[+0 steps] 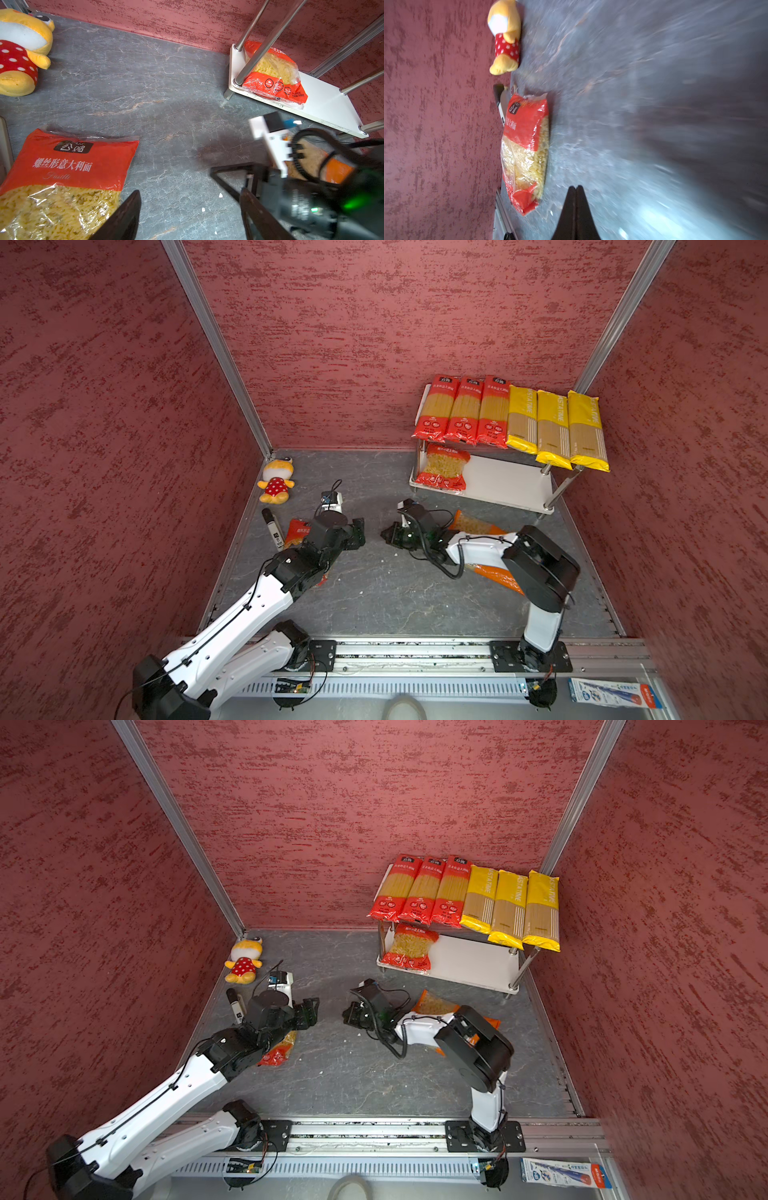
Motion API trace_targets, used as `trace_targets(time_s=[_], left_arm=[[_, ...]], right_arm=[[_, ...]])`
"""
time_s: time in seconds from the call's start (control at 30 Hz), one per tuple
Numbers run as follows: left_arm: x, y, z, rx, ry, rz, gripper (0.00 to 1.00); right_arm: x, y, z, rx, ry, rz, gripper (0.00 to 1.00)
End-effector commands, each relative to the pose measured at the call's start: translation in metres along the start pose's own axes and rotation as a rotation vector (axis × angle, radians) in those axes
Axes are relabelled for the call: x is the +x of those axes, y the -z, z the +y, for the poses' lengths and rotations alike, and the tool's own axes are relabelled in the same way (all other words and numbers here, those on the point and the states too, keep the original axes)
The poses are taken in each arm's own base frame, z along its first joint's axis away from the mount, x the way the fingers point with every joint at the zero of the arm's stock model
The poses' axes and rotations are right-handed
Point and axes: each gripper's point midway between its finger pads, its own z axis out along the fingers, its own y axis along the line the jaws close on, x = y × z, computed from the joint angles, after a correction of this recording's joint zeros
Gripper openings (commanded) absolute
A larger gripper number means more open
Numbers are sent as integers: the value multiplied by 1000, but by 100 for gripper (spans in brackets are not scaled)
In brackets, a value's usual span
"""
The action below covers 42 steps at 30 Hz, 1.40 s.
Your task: Place and organize the pasta boxes and bags onto the shelf
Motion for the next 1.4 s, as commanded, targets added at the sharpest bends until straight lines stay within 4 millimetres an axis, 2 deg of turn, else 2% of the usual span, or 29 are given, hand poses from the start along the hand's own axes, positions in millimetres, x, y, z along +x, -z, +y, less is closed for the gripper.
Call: trace_targets(time_s=[0.0,0.1,0.2,0.27,0.33,0.43,0.53,0.7,0.8,0.87,0.93,1.0,1.17,1.23,1.37], left_arm=[[12,-3,2,26,8,30,76],[24,-12,11,48,78,75,75],[37,-20,21,57,145,120,75],[43,-21,24,58,156,138,75],[47,-20,32,18,155,147,75],[51,-19,54,-52,187,138,75],[49,-15,69,-72,235,112,75],[42,-2,89,-161,210,75,75],[37,4,99,-206,201,63,75],[33,9,102,-217,205,45,75],[29,13,102,-212,207,23,75],[27,16,101,-203,215,11,75],[23,21,96,-178,225,-2,75],[21,22,96,-175,225,-13,75],[19,24,95,-168,225,-24,75]], right_arm=[[-4,32,-14,20,34,-21,0],[2,47,-28,62,48,-9,0],[0,52,-32,64,39,-34,2],[-4,51,-34,67,7,-49,11],[-1,45,-29,51,-24,-46,26],[28,15,-7,15,-13,30,42],[57,-20,12,0,6,104,51],[80,-71,60,-65,47,146,62],[92,-98,80,-65,85,174,66],[99,-118,81,-29,100,190,67],[105,-135,74,6,66,180,67],[107,-150,78,9,57,173,66],[103,-164,84,57,123,139,61],[101,-166,82,77,135,134,53],[102,-167,77,85,139,139,25]])
